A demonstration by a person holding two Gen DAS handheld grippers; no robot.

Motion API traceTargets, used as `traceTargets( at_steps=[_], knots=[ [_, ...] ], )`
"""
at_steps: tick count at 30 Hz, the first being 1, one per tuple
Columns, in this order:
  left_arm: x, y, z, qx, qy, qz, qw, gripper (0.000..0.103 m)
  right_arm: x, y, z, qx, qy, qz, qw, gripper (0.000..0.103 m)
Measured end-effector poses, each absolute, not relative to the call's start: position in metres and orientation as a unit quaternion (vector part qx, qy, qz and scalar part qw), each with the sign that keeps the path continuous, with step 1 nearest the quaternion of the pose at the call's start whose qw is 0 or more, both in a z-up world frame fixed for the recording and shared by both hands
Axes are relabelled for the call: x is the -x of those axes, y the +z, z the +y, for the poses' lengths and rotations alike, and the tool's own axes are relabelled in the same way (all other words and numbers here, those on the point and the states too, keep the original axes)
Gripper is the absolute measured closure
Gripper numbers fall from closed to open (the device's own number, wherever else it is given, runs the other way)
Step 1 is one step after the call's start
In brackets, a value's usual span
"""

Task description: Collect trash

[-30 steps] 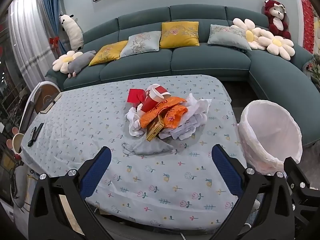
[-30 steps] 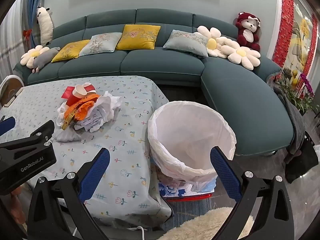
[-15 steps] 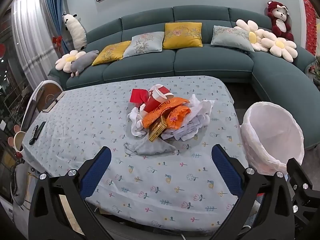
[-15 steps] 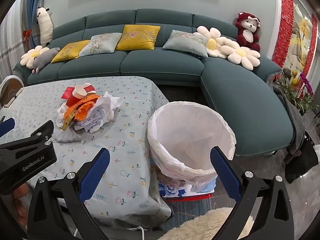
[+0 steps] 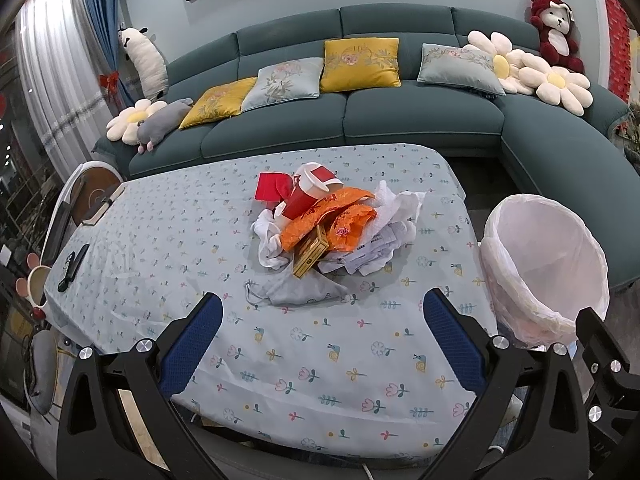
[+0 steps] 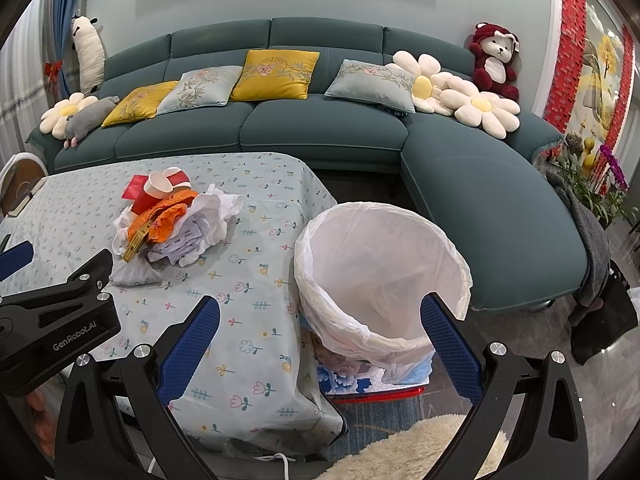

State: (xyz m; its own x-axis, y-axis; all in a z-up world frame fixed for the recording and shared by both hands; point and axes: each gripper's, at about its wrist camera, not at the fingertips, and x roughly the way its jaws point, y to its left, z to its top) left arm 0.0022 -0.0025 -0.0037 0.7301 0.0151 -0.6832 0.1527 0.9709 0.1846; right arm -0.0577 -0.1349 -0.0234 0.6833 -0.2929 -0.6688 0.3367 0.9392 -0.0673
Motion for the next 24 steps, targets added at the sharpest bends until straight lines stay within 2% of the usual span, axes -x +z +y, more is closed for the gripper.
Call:
traceTargets(
  at_steps=[24],
  knots=[
    [0.001,-0.0067,-0.0038,-0.117,-0.043,0.365,0.923,0.007,0.0579,-0.0234,-0.1356,-0.032,-0.171,0.359,0.917,0.007]
  ],
)
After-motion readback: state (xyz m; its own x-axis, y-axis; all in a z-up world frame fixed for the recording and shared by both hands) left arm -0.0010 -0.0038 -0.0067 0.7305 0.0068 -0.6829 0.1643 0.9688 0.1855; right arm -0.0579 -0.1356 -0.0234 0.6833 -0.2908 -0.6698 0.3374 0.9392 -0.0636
